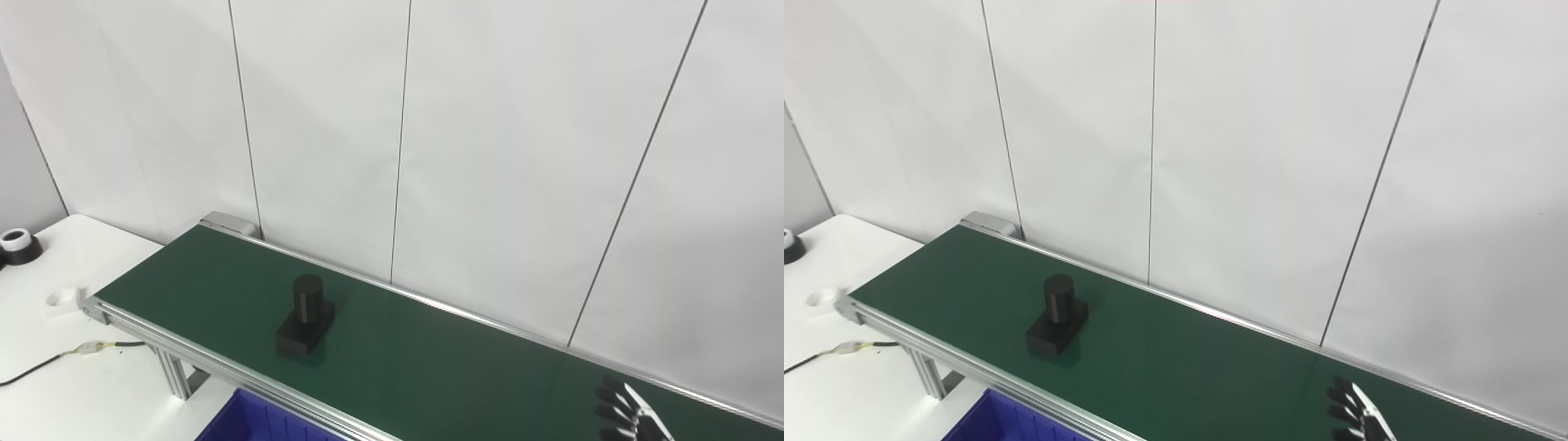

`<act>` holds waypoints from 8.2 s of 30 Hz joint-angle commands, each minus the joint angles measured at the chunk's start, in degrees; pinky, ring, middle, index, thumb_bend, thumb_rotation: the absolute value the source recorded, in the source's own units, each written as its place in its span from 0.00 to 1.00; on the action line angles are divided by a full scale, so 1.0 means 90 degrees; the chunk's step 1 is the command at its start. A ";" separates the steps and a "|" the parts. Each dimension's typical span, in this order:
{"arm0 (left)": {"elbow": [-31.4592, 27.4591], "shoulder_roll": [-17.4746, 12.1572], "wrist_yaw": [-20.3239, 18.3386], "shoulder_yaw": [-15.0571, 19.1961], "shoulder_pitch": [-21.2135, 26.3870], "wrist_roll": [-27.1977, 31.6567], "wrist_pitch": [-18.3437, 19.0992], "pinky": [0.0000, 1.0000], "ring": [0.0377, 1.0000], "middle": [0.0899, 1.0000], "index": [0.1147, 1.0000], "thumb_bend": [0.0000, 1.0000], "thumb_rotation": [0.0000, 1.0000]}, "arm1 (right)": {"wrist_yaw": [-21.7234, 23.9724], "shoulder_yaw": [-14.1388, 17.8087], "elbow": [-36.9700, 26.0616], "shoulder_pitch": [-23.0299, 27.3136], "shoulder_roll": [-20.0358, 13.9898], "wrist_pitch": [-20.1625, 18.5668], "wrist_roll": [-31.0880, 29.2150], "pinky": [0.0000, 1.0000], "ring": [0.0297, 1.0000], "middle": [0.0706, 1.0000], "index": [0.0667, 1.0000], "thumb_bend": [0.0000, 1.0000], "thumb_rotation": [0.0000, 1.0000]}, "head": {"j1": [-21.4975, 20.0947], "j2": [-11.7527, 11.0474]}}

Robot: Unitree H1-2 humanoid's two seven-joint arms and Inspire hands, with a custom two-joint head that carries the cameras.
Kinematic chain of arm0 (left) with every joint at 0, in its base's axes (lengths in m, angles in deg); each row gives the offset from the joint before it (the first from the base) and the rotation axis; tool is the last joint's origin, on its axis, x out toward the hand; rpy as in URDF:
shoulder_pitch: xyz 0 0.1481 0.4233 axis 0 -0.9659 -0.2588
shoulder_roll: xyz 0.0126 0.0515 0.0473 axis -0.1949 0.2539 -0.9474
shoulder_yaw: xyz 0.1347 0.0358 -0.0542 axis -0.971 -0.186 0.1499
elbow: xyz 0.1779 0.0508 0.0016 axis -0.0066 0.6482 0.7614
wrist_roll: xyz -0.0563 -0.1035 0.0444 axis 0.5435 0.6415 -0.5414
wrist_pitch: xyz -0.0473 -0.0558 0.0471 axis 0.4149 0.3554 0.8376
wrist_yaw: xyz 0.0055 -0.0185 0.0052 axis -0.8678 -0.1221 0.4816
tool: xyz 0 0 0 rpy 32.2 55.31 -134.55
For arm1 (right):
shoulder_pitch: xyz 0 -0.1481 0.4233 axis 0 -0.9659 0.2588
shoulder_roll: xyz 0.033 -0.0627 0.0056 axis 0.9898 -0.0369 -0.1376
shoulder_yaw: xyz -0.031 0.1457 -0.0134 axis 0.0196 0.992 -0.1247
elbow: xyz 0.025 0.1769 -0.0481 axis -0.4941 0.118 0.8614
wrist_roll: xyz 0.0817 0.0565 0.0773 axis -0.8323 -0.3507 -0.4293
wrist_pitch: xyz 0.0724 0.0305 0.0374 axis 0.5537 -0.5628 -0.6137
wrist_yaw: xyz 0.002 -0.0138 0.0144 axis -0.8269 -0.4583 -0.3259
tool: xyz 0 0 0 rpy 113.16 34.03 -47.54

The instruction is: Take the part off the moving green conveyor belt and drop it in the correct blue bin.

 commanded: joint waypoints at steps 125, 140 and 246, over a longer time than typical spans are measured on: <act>-0.1137 0.0186 0.0340 -0.0913 -0.0881 -0.0151 -0.0252 0.71 0.74 0.77 0.78 0.93 0.44 | -0.0868 -0.1091 0.6706 0.4139 0.1770 0.1184 0.0744 0.75 0.81 0.83 0.87 0.64 0.21 | -0.0473 0.0502; -0.1420 0.0081 0.0466 -0.1120 -0.1108 -0.0156 -0.0250 0.70 0.74 0.77 0.78 0.94 0.46 | -0.1131 -0.1081 0.7367 0.4345 0.1736 0.1408 0.0803 0.74 0.81 0.84 0.88 0.64 0.25 | -0.0740 0.0657; -0.1564 -0.0257 0.0122 -0.0706 -0.0975 0.0268 -0.0252 0.73 0.75 0.78 0.79 0.97 0.47 | -0.1984 -0.0093 0.3712 0.3104 0.1181 0.1517 0.0674 0.34 0.40 0.45 0.50 0.50 0.00 | -0.1921 0.0930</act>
